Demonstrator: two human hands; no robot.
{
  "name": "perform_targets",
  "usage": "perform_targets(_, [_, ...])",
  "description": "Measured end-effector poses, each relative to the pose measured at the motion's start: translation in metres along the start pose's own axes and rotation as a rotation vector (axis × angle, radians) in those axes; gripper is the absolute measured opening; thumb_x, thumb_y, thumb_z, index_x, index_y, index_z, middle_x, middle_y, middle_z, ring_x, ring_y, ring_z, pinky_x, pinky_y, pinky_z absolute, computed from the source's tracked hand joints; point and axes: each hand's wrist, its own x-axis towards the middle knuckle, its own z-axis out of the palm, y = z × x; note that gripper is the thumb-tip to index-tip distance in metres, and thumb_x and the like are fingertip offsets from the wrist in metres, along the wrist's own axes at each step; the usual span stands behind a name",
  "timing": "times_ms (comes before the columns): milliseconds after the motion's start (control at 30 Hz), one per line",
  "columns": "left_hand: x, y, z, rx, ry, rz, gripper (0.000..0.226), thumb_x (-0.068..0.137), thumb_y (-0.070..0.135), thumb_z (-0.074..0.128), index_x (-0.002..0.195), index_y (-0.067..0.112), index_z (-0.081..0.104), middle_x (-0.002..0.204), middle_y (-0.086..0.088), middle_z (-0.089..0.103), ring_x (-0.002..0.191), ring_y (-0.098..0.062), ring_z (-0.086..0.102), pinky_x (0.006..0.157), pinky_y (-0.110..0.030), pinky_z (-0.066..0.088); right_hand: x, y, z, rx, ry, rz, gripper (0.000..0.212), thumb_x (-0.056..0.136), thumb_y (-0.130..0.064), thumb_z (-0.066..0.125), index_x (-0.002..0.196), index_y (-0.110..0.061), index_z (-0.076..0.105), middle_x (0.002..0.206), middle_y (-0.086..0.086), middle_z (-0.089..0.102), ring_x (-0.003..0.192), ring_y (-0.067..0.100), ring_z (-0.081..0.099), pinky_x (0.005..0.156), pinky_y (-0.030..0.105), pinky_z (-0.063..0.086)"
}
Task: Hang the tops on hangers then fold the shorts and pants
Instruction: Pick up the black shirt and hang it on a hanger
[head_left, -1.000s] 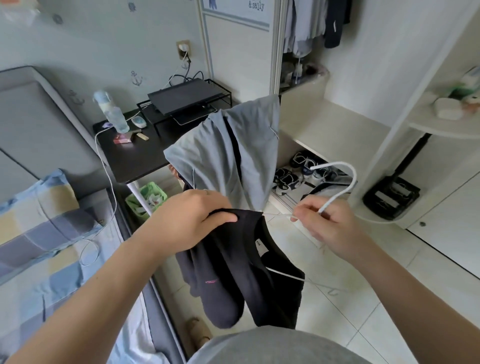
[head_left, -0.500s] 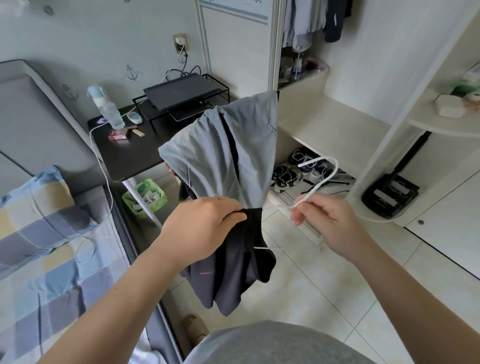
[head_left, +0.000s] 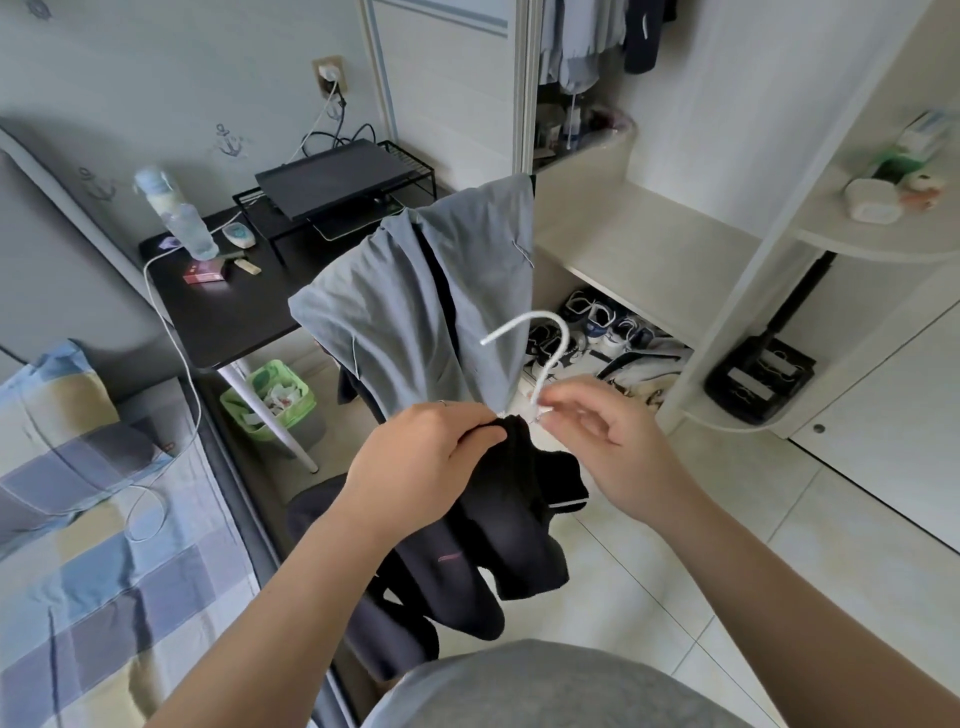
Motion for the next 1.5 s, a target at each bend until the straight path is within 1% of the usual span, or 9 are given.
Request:
perform_targets(167, [0.004,-0.007,-0.005,-0.228,0.131,-0.048,0.021,0.100,0.027,0.058,0.086,0.018,0.071,0.058,0.004,0.055,0.052,-0.014,0.045,0.052,-0.031,0.040,-0.021,0.027,-0.014,-0.205,0.303,-0.101,0.016,0.094,-0.011,0.062,0.107,-0.019,0.067,0.104,-0.012,0.067,0.103,0.013,0.064,0.088,0.019,0.048])
perform_targets(333, [0.006,0.007,-0.011,-0.371,0.209,-0.055,0.025,0.100,0.024,0.058,0.076,0.020,0.064,0.053,0.009,0.041,0.050,-0.007,0.036,0.050,-0.015,0.030,-0.020,0.050,0.008,-0.210,-0.032,0.129,0.038,0.092,-0.018,0.068,0.128,-0.028,0.060,0.121,-0.021,0.059,0.117,0.000,0.054,0.096,0.018,0.043])
perform_targets(500, [0.011,0.010,-0.015,-0.417,0.220,-0.074,0.030,0.101,0.025,0.056,0.071,0.024,0.058,0.056,0.004,0.041,0.052,-0.005,0.036,0.051,-0.020,0.031,-0.003,0.049,0.025,-0.185,-0.004,0.035,0.006,0.092,-0.014,0.068,0.093,-0.018,0.071,0.111,-0.017,0.066,0.104,0.006,0.063,0.086,0.018,0.047])
perform_targets(700, [0.009,-0.002,-0.020,-0.395,0.241,-0.086,0.034,0.101,0.024,0.056,0.069,0.034,0.055,0.055,0.012,0.042,0.054,-0.006,0.038,0.053,-0.019,0.032,-0.016,0.055,0.029,-0.127,-0.083,0.059,0.010,0.097,-0.024,0.057,0.088,-0.021,0.061,0.086,-0.007,0.064,0.082,0.016,0.061,0.076,0.030,0.049])
perform_targets(867, [0.007,-0.007,-0.014,-0.426,0.284,-0.130,0.031,0.101,0.024,0.056,0.072,0.032,0.060,0.055,0.012,0.045,0.053,-0.006,0.040,0.053,-0.020,0.033,-0.027,0.059,0.039,-0.181,-0.080,-0.108,0.012,0.097,-0.018,0.057,0.092,-0.009,0.063,0.113,-0.009,0.060,0.095,0.016,0.063,0.084,0.027,0.050])
perform_targets(1000, [0.008,-0.013,-0.013,-0.454,0.307,-0.131,0.031,0.101,0.025,0.056,0.072,0.032,0.062,0.053,0.013,0.041,0.051,-0.006,0.036,0.050,-0.021,0.031,-0.029,0.069,0.037,-0.177,-0.164,0.075,0.018,0.099,-0.037,0.046,0.094,-0.021,0.054,0.082,-0.001,0.063,0.074,0.025,0.061,0.069,0.043,0.049])
perform_targets(1167, [0.009,-0.018,-0.020,-0.459,0.315,-0.120,0.033,0.101,0.024,0.057,0.070,0.033,0.063,0.052,0.014,0.041,0.048,-0.003,0.035,0.047,-0.015,0.030,-0.030,0.103,0.027,-0.287,-0.310,0.210,0.009,0.099,-0.032,0.054,0.094,-0.026,0.057,0.077,-0.012,0.064,0.065,0.002,0.056,0.062,0.015,0.042])
perform_targets(1333, [0.006,-0.034,-0.037,-0.367,0.176,-0.070,0.035,0.102,0.023,0.056,0.068,0.029,0.061,0.052,0.013,0.036,0.050,-0.003,0.033,0.050,-0.016,0.029,-0.026,0.128,-0.004,-0.617,-0.243,0.209,0.011,0.102,-0.026,0.054,0.103,-0.025,0.064,0.083,-0.021,0.058,0.081,-0.008,0.050,0.112,0.034,0.022])
perform_targets(1500, [-0.002,-0.051,-0.042,-0.327,0.049,-0.083,0.032,0.100,0.031,0.057,0.075,0.012,0.061,0.062,-0.007,0.040,0.057,-0.007,0.036,0.054,-0.021,0.031,-0.008,0.109,-0.045,-0.582,-0.159,0.136,0.013,0.096,-0.018,0.065,0.090,-0.029,0.068,0.085,-0.025,0.063,0.085,-0.006,0.057,0.100,0.030,0.032])
